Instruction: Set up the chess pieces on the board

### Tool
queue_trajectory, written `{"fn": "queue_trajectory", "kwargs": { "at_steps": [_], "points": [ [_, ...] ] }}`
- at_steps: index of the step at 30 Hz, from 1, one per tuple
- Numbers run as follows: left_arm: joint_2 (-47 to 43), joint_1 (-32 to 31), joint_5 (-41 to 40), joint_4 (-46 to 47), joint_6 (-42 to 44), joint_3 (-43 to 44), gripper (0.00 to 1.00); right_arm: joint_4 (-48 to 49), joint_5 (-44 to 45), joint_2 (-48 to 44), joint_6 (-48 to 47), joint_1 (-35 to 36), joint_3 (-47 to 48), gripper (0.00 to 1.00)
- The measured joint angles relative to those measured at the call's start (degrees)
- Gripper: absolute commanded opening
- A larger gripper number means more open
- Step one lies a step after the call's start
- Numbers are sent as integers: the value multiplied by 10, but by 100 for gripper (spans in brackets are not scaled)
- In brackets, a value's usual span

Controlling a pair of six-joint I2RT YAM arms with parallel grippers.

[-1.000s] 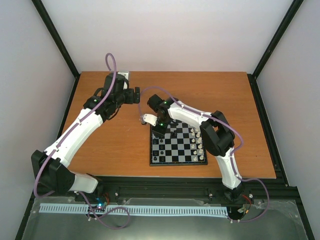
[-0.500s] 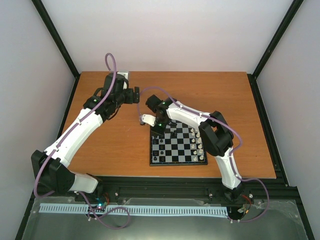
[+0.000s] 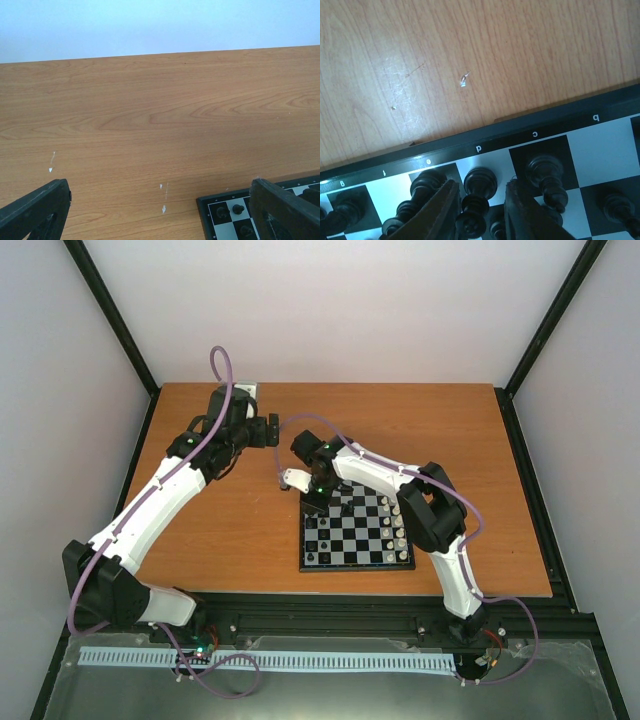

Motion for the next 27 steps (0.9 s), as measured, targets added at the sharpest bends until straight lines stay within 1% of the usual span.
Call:
{"fn": "queue_trajectory", "kwargs": {
  "at_steps": [4, 9, 10, 13, 16, 18, 19, 22, 25, 27],
  "points": [
    [0, 0, 1, 5, 0, 0, 100, -5, 7, -12, 6, 0, 0, 33],
    [0, 0, 24, 21, 7, -13, 100, -16, 9, -76, 14, -10, -2, 36],
    [0, 0, 32, 23, 9, -17, 98, -14, 5, -99, 14, -16, -6, 36],
    [4, 0, 62, 24, 19, -26, 83, -7, -6, -175, 14, -44, -30, 36],
    [21, 0, 103, 26, 32, -26, 72, 10, -20, -250, 14, -93, -82, 36],
    [42, -5, 133, 22, 39, -22, 64, 23, -35, -304, 16, -140, -142, 36],
    [56, -8, 145, 17, 40, -16, 62, 28, -41, -328, 16, -163, -173, 36],
    [108, -40, 169, -5, 47, 14, 61, 42, -49, -392, 20, -217, -260, 37],
    [155, -100, 176, -26, 58, 45, 61, 55, -61, -461, 22, -250, -343, 37],
    [184, -143, 173, -40, 65, 64, 61, 61, -66, -494, 22, -264, -377, 36]
  ]
}}
